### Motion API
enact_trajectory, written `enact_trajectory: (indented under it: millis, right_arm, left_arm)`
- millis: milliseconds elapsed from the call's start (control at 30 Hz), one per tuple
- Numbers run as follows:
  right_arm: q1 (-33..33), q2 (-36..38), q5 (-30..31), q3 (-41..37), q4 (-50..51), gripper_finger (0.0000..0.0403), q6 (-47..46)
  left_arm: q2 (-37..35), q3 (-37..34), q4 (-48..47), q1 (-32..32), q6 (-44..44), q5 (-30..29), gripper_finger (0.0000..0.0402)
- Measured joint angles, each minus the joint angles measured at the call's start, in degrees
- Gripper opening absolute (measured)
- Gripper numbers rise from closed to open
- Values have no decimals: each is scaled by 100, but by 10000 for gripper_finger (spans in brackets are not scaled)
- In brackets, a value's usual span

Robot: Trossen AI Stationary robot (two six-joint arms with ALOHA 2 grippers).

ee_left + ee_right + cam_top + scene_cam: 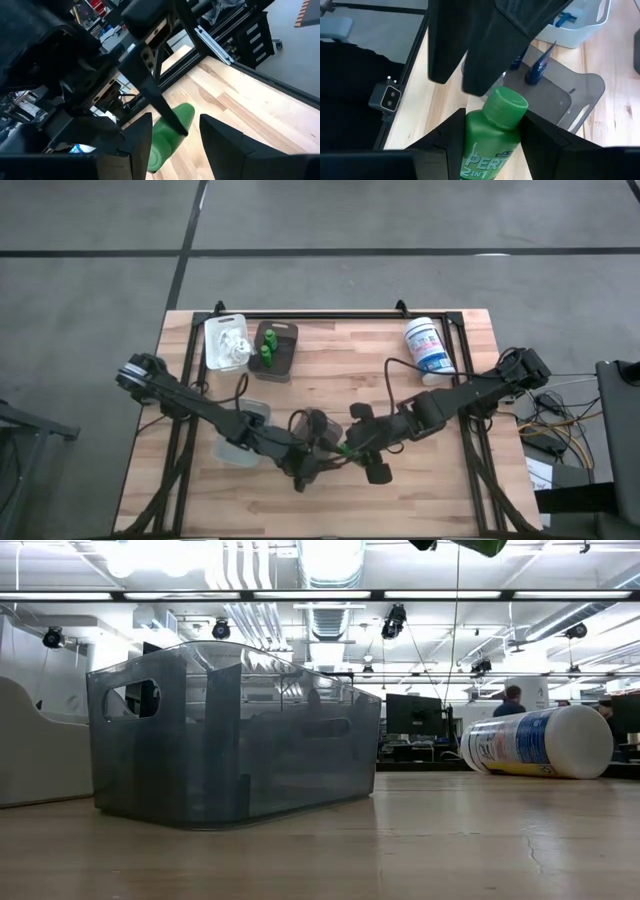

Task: Pick & Place Travel size toiletries
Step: Put the green shampoo into the top black transparent bin

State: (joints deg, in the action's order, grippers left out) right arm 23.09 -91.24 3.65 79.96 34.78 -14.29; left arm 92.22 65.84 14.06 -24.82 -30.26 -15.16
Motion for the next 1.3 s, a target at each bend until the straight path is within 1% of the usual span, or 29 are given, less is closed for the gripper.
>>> enact_trajectory:
  millis: [233,567,733,833,967,1067,1300]
  right_arm:
    - [0,0,-236,-7,-104,156,88]
    - [-11,0,-266,-22,-88,149,121]
    - [-16,-11,-347,-17,-90,153,127]
    - [-20,-17,-516,-17,-111,148,126]
    - [-15,-20,-771,-17,-172,148,125]
    - [-20,-22,-969,-17,-273,152,121]
    - [-67,-20,-1059,-13,-366,147,123]
  left_arm:
    - [135,18,4,211,-22,18,170]
    - [191,20,27,352,-11,290,170]
    - [175,26,-226,369,14,318,170]
    - [175,29,-272,374,69,522,170]
    - [175,35,-307,385,83,1011,170]
    - [172,35,-305,383,93,1063,170]
    - [171,26,-166,385,222,1130,168]
